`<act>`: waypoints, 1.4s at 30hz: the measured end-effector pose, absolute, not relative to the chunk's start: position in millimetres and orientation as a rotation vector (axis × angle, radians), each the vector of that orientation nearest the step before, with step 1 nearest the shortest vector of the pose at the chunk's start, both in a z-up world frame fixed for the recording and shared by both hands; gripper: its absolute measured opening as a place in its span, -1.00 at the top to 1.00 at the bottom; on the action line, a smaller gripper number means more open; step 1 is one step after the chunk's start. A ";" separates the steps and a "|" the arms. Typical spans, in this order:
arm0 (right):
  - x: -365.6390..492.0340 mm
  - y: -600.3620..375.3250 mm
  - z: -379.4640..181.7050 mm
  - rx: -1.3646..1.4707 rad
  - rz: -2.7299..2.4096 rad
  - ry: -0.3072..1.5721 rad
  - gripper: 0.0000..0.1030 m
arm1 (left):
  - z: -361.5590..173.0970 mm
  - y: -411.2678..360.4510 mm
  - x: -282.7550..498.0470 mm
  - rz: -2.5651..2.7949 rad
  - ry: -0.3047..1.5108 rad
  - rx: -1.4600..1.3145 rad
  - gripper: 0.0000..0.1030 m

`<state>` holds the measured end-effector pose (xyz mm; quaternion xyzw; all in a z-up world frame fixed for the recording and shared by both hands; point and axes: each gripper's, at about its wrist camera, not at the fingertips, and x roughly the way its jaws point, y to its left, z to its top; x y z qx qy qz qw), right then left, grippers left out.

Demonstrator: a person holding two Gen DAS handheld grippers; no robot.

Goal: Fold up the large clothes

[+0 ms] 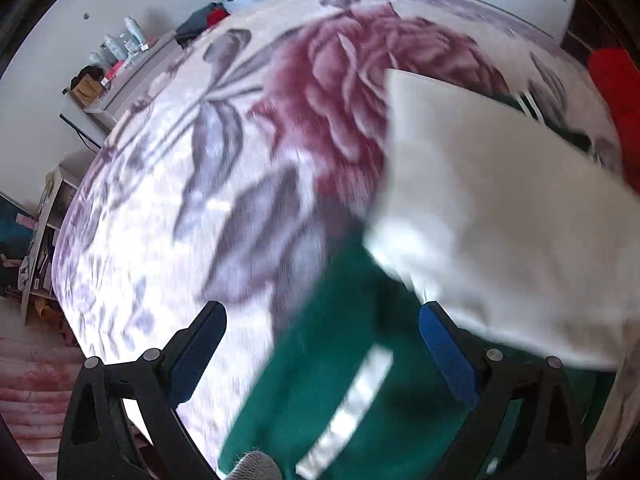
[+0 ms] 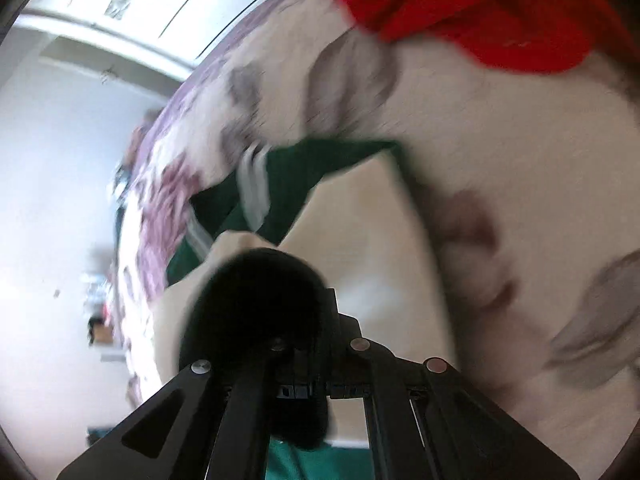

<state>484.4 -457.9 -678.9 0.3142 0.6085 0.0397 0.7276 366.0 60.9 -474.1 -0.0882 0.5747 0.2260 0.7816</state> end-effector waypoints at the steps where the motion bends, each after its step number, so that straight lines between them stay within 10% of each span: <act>1: 489.3 -461.1 -691.0 0.681 0.062 1.403 0.95 | -475.1 67.8 376.4 0.496 1.232 -0.193 -0.91; 5: 488.4 -464.9 -715.9 0.677 -0.019 1.557 0.57 | -492.2 76.6 422.4 0.499 1.240 -0.167 -0.91; 7: 482.8 -471.6 -697.4 0.655 -0.072 1.475 -0.22 | -506.8 74.4 444.9 0.488 1.261 -0.127 -0.91; 8: 479.0 -475.0 -683.3 0.646 -0.095 1.411 -0.30 | -511.1 78.9 451.0 0.464 1.269 -0.110 -0.91; 18: 483.7 -386.5 -679.3 0.468 0.234 1.344 -0.27 | -559.9 95.6 484.8 0.433 1.348 -0.079 -1.00; 21: 493.8 -376.6 -739.8 0.310 0.119 1.499 0.34 | -574.3 105.0 486.4 0.447 1.370 -0.102 -1.00; 31: 511.0 -347.2 -716.0 0.192 0.078 1.538 0.33 | -514.4 94.9 476.7 0.496 1.309 -0.072 -0.97; 33: 503.6 -340.2 -689.6 0.205 0.112 1.489 0.35 | -494.4 77.7 468.4 0.421 1.298 -0.085 -0.83; 35: 494.7 -327.7 -670.1 0.217 0.154 1.449 0.36 | -493.4 50.9 464.7 0.332 1.326 -0.037 0.26; 37: 486.7 -306.8 -663.7 0.186 0.188 1.434 0.36 | -514.0 33.2 463.3 0.268 1.383 -0.005 0.71; 42: 482.7 -308.8 -717.9 -0.010 0.110 1.508 0.38 | -564.9 27.3 473.9 0.282 1.417 0.068 0.82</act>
